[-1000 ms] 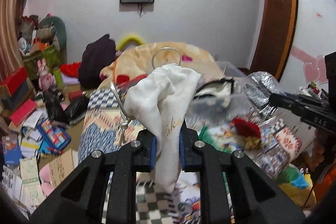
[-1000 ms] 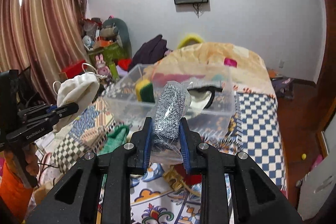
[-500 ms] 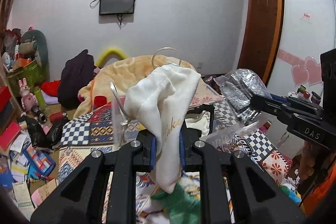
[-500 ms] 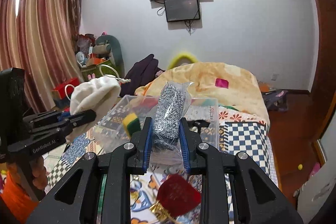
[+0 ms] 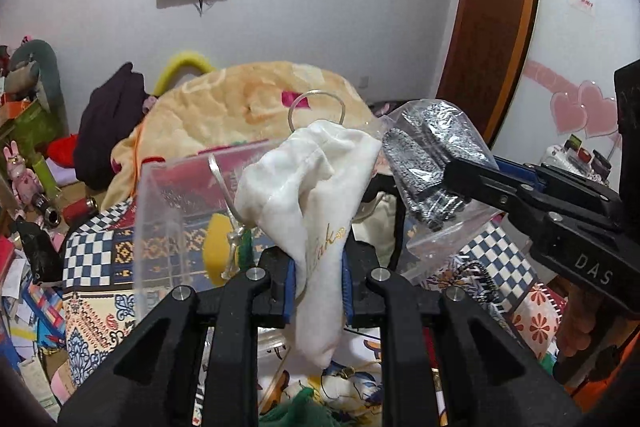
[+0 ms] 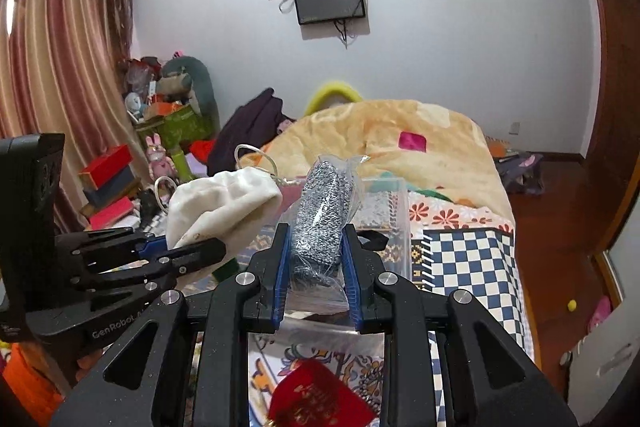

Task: Organize soft objects
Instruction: 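Lower the white bag into the box with the left tool while the right tool releases the scrubber inside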

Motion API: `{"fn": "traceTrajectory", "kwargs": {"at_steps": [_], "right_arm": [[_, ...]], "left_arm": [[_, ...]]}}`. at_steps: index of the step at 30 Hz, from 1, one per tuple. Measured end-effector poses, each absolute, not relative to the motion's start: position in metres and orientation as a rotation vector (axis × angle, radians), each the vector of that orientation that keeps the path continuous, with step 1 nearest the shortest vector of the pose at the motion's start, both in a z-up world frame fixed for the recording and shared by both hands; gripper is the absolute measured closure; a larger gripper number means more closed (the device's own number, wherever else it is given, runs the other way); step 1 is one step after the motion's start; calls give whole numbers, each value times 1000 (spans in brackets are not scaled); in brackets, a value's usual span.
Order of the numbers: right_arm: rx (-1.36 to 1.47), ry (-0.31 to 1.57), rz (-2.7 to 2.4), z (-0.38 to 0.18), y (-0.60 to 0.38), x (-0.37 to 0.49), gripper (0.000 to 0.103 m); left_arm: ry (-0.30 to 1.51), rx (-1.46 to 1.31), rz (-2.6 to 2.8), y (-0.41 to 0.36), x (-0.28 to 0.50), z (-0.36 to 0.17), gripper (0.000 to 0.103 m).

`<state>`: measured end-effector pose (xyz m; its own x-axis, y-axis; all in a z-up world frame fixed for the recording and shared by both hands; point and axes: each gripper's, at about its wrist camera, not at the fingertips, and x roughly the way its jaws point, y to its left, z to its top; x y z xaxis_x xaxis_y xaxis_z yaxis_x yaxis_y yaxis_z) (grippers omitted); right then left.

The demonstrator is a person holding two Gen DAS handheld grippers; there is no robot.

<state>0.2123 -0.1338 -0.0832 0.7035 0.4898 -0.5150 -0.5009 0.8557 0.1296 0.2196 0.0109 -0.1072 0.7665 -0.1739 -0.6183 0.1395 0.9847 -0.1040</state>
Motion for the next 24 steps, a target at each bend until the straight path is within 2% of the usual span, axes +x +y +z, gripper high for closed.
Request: {"fn": "traceTrajectory", "kwargs": {"at_steps": [11, 19, 24], "right_arm": [[-45, 680, 526, -112, -120, 235, 81], [-84, 681, 518, -109, -119, 230, 80], [-75, 650, 523, -98, -129, 221, 67]], "left_arm": [[740, -1, -152, 4, 240, -125, 85], [744, -3, -151, 5, 238, -127, 66], [692, -6, -146, 6, 223, -113, 57]]}}
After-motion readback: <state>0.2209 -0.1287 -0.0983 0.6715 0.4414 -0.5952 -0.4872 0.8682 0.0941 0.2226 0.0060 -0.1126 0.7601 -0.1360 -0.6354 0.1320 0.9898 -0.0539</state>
